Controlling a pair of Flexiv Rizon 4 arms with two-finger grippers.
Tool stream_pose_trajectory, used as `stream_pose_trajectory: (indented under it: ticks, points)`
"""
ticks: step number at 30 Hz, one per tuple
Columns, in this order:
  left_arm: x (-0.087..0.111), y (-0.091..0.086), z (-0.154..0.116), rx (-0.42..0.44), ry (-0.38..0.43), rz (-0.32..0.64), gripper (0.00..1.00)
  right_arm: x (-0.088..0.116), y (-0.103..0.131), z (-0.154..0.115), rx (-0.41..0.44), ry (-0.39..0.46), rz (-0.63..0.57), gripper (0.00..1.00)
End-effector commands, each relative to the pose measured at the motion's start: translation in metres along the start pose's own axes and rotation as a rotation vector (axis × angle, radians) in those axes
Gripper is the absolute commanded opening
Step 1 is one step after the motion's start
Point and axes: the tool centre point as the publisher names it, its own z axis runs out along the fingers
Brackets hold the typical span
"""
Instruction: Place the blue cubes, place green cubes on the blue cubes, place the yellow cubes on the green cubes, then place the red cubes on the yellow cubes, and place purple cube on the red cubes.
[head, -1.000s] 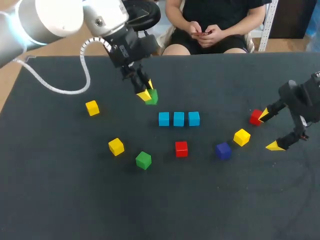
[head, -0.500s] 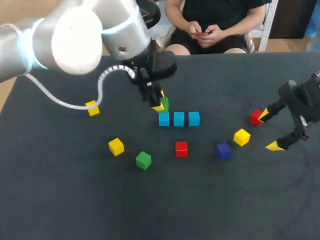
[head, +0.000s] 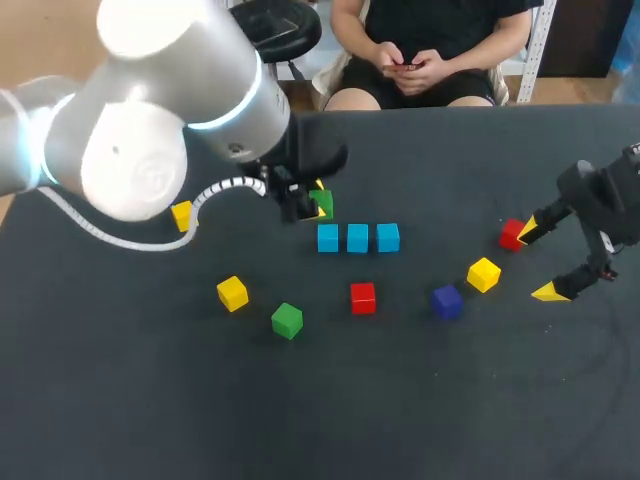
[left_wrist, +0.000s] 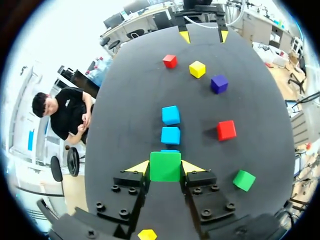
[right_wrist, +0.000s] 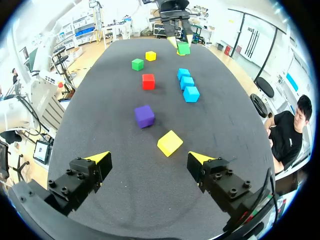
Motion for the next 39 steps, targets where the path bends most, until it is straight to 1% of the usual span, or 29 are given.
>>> stream_pose_trajectory:
  ticks: [1,12,15,16,18,19,20,22,23,24,25,26,27,28,29,30,31,32,33,34,39]
  points:
    - [0.0016,-0.0039,-0.0013,-0.096,0.0,0.0,0.0,0.0005,-0.0007,0.0009,0.0,-0.002,-0.001,1.0]
    - [0.0016,-0.0039,-0.0013,-0.096,0.0,0.0,0.0,0.0005,-0.0007,0.0009,0.0,-0.002,-0.001,1.0]
    - [0.0017,-0.0053,0.0002,-0.062,0.032,-0.001,0.0,0.0005,-0.0007,0.0009,0.0,-0.002,-0.001,1.0]
    - [0.0017,-0.0053,0.0006,-0.049,0.017,-0.01,0.0,0.0005,-0.0007,0.0009,0.0,-0.002,-0.001,1.0]
    - [0.0015,-0.0052,0.0027,-0.025,0.038,-0.011,0.0,0.0005,-0.0007,0.0009,0.0,-0.002,-0.001,1.0]
    - [0.0008,-0.0052,0.0034,-0.01,0.017,-0.022,0.0,0.0005,-0.0007,0.0009,0.0,-0.002,-0.001,1.0]
    - [0.0001,-0.005,0.0043,0.001,0.024,-0.021,0.0,0.0005,-0.0007,0.0009,0.0,-0.002,-0.001,1.0]
    - [-0.002,-0.005,0.0055,0.019,0.001,-0.031,0.0,0.0005,-0.0007,0.0009,0.0,-0.002,-0.001,1.0]
    - [-0.0031,-0.0048,0.0057,0.028,0.023,-0.024,0.0,0.0005,-0.0007,0.0009,0.0,-0.002,-0.001,1.0]
    - [-0.004,-0.005,0.0063,0.034,-0.006,-0.046,0.0,0.0005,-0.0007,0.0009,0.0,-0.002,-0.001,1.0]
    - [-0.0046,-0.0041,0.0055,0.05,-0.051,-0.066,0.0,0.0005,-0.0007,0.0009,0.0,-0.002,-0.001,1.0]
    - [-0.0048,-0.0033,0.0056,0.042,0.021,-0.04,0.0,0.0005,-0.0007,0.0009,0.0,-0.002,-0.001,1.0]
    - [-0.0053,-0.003,0.006,0.049,-0.032,-0.073,0.0,0.0005,-0.0007,0.0009,0.0,-0.002,-0.001,1.0]
    - [-0.005,-0.0025,0.0053,0.067,-0.071,-0.084,0.0,0.0005,-0.0007,0.0009,0.0,-0.002,-0.001,1.0]
    - [-0.0045,-0.0018,0.0064,0.063,0.003,-0.075,0.0,0.0005,-0.0007,0.0009,0.0,-0.002,-0.001,1.0]
    - [-0.0046,-0.0017,0.007,0.075,-0.047,-0.099,0.0,0.0005,-0.0007,0.0009,0.0,-0.002,-0.001,1.0]
    - [-0.0042,-0.0009,0.0068,0.081,-0.033,-0.092,0.0,0.0005,-0.0007,0.0009,0.0,-0.002,-0.001,1.0]
    - [-0.0043,-0.0007,0.0073,0.065,0.004,-0.082,0.0,0.0005,-0.0007,0.0009,0.0,-0.002,-0.001,1.0]
    - [-0.005,-0.0005,0.0074,0.058,-0.035,-0.1,0.0,0.0005,-0.0007,0.0009,0.0,-0.002,-0.001,1.0]
    - [-0.0049,-0.0003,0.0071,0.064,-0.017,-0.084,0.0,0.0005,-0.0007,0.0009,0.0,-0.002,-0.001,1.0]
    - [-0.0049,-0.0003,0.0071,0.064,-0.017,-0.084,0.0,0.0005,-0.0007,0.0009,0.0,-0.002,-0.001,1.0]
